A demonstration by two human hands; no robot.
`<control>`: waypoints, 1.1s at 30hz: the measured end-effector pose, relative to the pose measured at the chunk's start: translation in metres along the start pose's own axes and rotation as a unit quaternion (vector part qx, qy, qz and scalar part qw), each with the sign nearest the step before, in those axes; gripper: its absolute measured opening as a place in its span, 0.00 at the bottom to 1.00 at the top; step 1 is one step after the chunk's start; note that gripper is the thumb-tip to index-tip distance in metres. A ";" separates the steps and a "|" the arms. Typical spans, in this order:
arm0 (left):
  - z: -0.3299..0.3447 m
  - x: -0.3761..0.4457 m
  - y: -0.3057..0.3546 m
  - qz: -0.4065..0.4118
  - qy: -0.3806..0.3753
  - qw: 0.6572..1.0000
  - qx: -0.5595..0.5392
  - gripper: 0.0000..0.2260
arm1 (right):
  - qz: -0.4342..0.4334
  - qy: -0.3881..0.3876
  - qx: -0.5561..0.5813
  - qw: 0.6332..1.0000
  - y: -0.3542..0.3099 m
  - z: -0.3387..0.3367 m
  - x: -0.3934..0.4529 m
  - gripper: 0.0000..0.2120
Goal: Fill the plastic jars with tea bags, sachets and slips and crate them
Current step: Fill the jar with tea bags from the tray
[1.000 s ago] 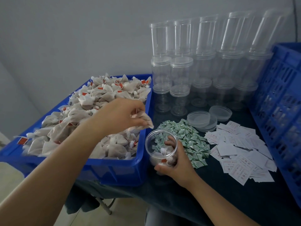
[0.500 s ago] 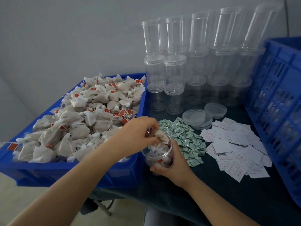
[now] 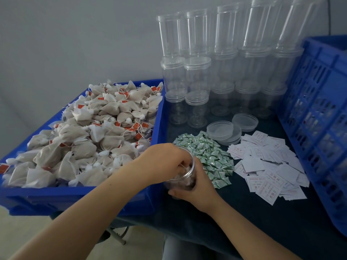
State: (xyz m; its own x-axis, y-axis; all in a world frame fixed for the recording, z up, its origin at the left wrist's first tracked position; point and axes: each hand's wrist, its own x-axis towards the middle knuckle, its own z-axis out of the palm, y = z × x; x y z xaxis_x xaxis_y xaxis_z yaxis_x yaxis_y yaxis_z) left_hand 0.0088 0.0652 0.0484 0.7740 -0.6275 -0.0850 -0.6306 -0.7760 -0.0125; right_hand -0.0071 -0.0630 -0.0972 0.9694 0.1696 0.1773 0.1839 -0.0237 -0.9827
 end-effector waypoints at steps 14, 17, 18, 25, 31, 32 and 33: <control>0.004 0.024 -0.001 0.029 -0.179 0.983 -0.027 0.08 | -0.006 -0.004 -0.006 1.000 0.001 0.001 0.001 0.42; 0.006 0.032 -0.001 0.028 -0.213 0.976 -0.026 0.07 | -0.015 0.000 -0.017 1.000 0.003 0.001 0.000 0.42; 0.006 0.034 0.000 0.025 -0.222 0.974 -0.024 0.07 | -0.014 0.003 -0.019 1.000 0.004 0.001 0.000 0.43; -0.001 0.040 0.003 0.022 -0.270 0.963 -0.006 0.09 | -0.008 0.012 -0.042 0.999 0.002 0.001 0.000 0.44; -0.041 0.045 -0.007 0.022 -0.278 0.958 -0.062 0.08 | -0.011 0.009 -0.062 0.998 0.001 -0.001 -0.001 0.43; -0.049 0.048 -0.013 0.018 -0.256 0.960 -0.114 0.07 | -0.010 0.010 -0.064 0.998 0.001 -0.001 -0.001 0.43; -0.055 0.052 -0.018 0.015 -0.228 0.957 -0.180 0.06 | -0.010 0.012 -0.067 0.998 0.001 -0.001 -0.001 0.43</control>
State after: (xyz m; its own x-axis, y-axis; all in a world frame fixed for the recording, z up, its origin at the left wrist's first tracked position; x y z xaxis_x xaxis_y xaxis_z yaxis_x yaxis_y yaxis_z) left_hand 0.0633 0.0429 0.0987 0.5988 -0.6205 -0.5064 -0.5273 -0.7814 0.3338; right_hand -0.0080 -0.0644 -0.0987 0.9686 0.1469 0.2007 0.2227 -0.1529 -0.9628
